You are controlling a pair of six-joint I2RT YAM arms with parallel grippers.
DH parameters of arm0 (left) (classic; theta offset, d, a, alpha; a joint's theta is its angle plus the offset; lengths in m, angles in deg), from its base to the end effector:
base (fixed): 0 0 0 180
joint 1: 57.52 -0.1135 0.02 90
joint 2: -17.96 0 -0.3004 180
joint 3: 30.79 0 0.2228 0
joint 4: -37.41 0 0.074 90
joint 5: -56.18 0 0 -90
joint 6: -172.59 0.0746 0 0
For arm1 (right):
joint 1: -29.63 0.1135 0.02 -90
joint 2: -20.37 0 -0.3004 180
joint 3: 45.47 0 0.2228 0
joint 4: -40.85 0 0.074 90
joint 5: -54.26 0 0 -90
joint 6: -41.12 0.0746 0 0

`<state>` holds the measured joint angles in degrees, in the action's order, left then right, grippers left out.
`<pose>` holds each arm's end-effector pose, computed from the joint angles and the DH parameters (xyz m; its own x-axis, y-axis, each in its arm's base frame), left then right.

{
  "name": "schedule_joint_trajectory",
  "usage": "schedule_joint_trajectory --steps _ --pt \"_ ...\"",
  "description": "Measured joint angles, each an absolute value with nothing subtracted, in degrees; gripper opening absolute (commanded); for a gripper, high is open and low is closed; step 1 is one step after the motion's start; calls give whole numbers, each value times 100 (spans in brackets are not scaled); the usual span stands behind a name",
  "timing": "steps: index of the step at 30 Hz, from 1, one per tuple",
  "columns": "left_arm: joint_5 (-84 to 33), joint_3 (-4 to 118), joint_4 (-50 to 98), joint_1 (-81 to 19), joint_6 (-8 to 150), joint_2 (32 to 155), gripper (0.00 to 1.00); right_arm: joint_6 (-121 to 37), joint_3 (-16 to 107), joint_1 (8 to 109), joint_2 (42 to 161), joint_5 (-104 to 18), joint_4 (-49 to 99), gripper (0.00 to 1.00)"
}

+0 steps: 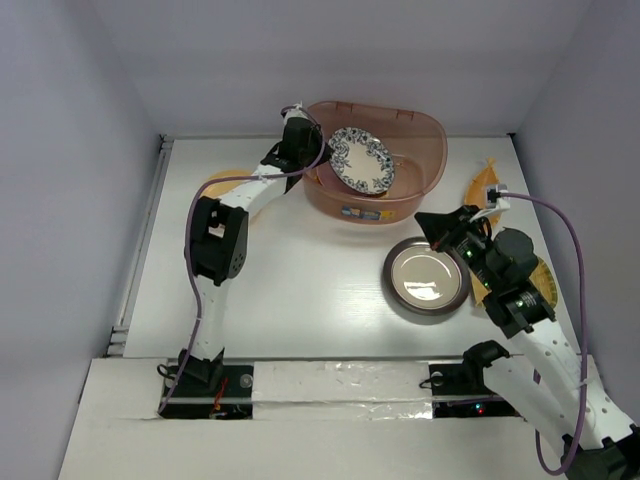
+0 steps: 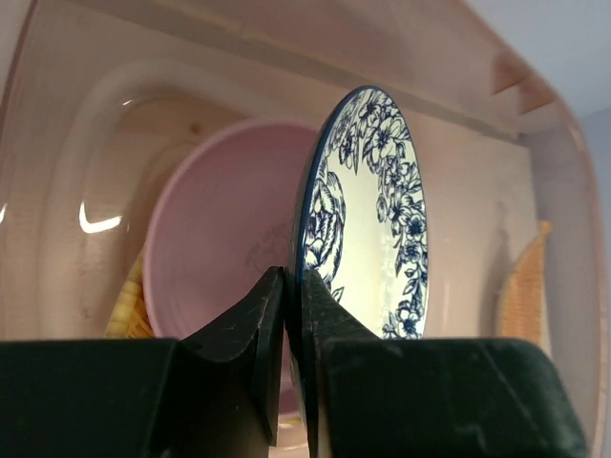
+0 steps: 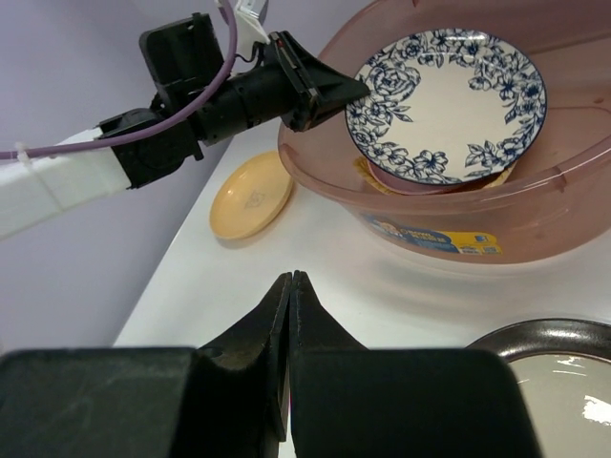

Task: Place the plates into the plastic bin on the countertop

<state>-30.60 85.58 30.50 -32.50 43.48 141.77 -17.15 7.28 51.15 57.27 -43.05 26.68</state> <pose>0.4984 -0.2372 0.2974 -0.4717 -0.4749 -0.7429 0.2242 0.7503 -0.6219 0.1287 0.0609 0.3591 -0.2304 0.4699 -0.8521 -0.4244 0.7395 0.5225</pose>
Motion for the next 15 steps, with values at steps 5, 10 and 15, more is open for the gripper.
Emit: schedule_joint_trajectory --steps 5,10,15 --pt "-3331 8811 2727 -3237 4534 14341 19 -1713 728 5115 5738 -4305 2668 1" --pt "-3766 8971 2543 -3195 4903 14343 37 -1715 726 5115 5760 -4281 2666 2" --pt "-4209 8977 2475 -3045 5358 14336 59 -1715 726 5115 5758 -4183 2664 4"
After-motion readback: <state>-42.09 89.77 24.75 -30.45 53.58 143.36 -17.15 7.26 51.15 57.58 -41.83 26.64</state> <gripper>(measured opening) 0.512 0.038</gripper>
